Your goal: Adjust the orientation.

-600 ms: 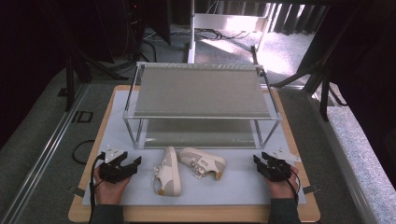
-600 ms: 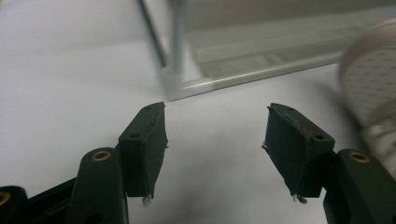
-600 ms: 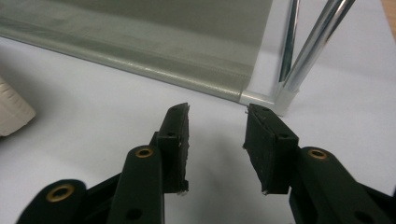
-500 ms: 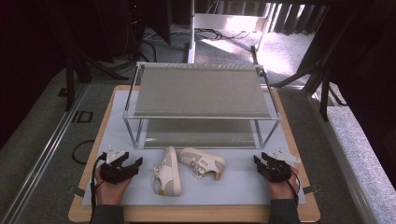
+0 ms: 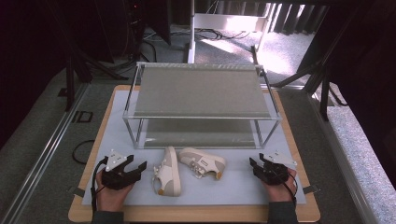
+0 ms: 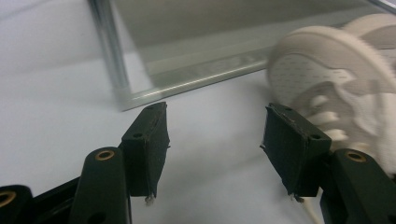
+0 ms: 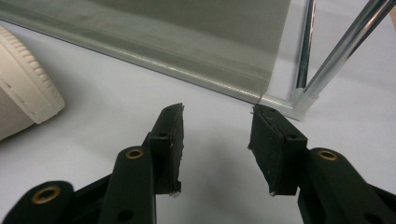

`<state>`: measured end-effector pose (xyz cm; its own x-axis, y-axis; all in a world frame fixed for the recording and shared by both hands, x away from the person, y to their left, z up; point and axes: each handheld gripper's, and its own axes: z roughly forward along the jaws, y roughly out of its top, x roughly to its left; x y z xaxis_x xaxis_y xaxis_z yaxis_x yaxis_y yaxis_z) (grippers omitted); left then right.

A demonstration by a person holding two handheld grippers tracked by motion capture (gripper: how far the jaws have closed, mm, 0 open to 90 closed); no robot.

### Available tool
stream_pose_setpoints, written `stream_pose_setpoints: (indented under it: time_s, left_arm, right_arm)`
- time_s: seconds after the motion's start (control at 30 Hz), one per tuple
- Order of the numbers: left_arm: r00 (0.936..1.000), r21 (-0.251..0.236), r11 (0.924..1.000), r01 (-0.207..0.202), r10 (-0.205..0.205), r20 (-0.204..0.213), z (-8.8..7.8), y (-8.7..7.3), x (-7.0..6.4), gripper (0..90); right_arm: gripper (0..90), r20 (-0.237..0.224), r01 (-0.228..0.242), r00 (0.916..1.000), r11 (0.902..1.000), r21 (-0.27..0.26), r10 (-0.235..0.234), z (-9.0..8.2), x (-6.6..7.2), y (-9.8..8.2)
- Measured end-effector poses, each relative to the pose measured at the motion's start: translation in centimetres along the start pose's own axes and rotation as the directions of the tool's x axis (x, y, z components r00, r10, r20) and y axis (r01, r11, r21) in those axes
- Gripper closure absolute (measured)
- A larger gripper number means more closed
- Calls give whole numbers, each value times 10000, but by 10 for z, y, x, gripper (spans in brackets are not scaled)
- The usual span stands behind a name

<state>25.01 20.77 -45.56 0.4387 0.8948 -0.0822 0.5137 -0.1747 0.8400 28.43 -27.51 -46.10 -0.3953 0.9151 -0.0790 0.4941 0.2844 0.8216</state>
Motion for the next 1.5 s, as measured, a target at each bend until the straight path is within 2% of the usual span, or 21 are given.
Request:
stream_pose_setpoints:
  time_s: [0.2,0.37,0.5,0.6,0.63,0.7,0.8,0.83,0.9,0.97,1.07,1.1,1.13,1.17,1.23,1.3,1.33,1.37,1.4,1.43,1.5]
  left_arm:
    - [9989,-160,9997,-184,191,432,-10,-2,-10,401]
    - [9959,-141,9993,-350,361,826,-10,-2,-18,395]
    - [9923,-154,9986,-499,513,1125,-7,0,-25,390]
    - [9900,-131,9977,-662,673,1238,-4,3,-30,388]
    - [9900,-131,9977,-662,673,1238,-4,3,-30,388]
    - [9879,-11,9956,-939,933,1235,0,5,-37,388]
    - [9868,-88,9955,-949,952,1310,1,8,-40,390]
    - [9870,-85,9955,-941,944,1298,1,9,-40,389]
    - [9872,-73,9953,-966,967,1267,2,10,-41,389]
    - [9871,-85,9954,-949,952,1288,3,11,-42,390]
    - [9876,-60,9955,-944,945,1256,3,12,-43,390]
    - [9876,-60,9955,-944,945,1256,3,12,-43,390]
    - [9876,-60,9955,-944,945,1256,3,12,-43,390]
    - [9873,-95,9955,-943,948,1277,3,12,-43,390]
    - [9869,-105,9952,-976,982,1281,3,12,-44,393]
    - [9867,-106,9948,-1011,1016,1270,3,12,-44,393]
    - [9868,-103,9949,-1006,1011,1261,3,12,-44,393]
    - [9868,-103,9949,-1006,1011,1261,3,12,-44,393]
    - [9873,-79,9947,-1025,1027,1213,3,11,-43,398]
    - [9873,-79,9947,-1025,1027,1213,3,11,-43,395]
    - [9859,-402,9935,-1064,1107,1258,1,9,-40,383]
  right_arm:
    - [539,-246,191,9995,9998,-61,-193,-5,7,2]
    - [546,-637,551,9963,9979,-325,-571,-10,22,9]
    - [554,-978,987,9898,9938,-508,-1033,-14,38,17]
    - [560,-1515,1086,9813,9914,-734,-1187,-16,51,23]
    - [560,-1515,1086,9813,9914,-734,-1187,-16,51,23]
    - [573,-1996,1336,9683,9866,-932,-1500,-17,67,29]
    - [605,-2570,1456,9509,9819,-1208,-1726,-19,83,36]
    - [621,-2879,1487,9403,9801,-1312,-1813,-19,88,38]
    - [673,-3197,1666,9248,9749,-1479,-2065,-19,99,42]
    - [703,-3753,1744,9002,9725,-1541,-2209,-17,111,45]
    - [741,-4278,2144,8658,9649,-1517,-2596,-11,133,47]
    - [741,-4278,2144,8658,9649,-1517,-2596,-11,133,47]
    - [747,-4492,2235,8523,9630,-1504,-2679,-9,141,47]
    - [750,-4744,2561,8293,9554,-1470,-2953,-4,157,48]
    - [753,-4897,2762,8133,9493,-1502,-3141,0,168,48]
    - [752,-5036,2852,8027,9473,-1462,-3194,5,178,48]
    - [753,-5079,2892,7993,9465,-1433,-3212,7,183,48]
    - [753,-5079,2892,7993,9465,-1433,-3212,7,183,48]
    - [765,-5183,2949,7921,9455,-1377,-3225,12,189,47]
    - [765,-5183,2949,7921,9455,-1377,-3225,12,189,47]
    - [769,-5272,2833,7904,9492,-1370,-3120,12,188,46]
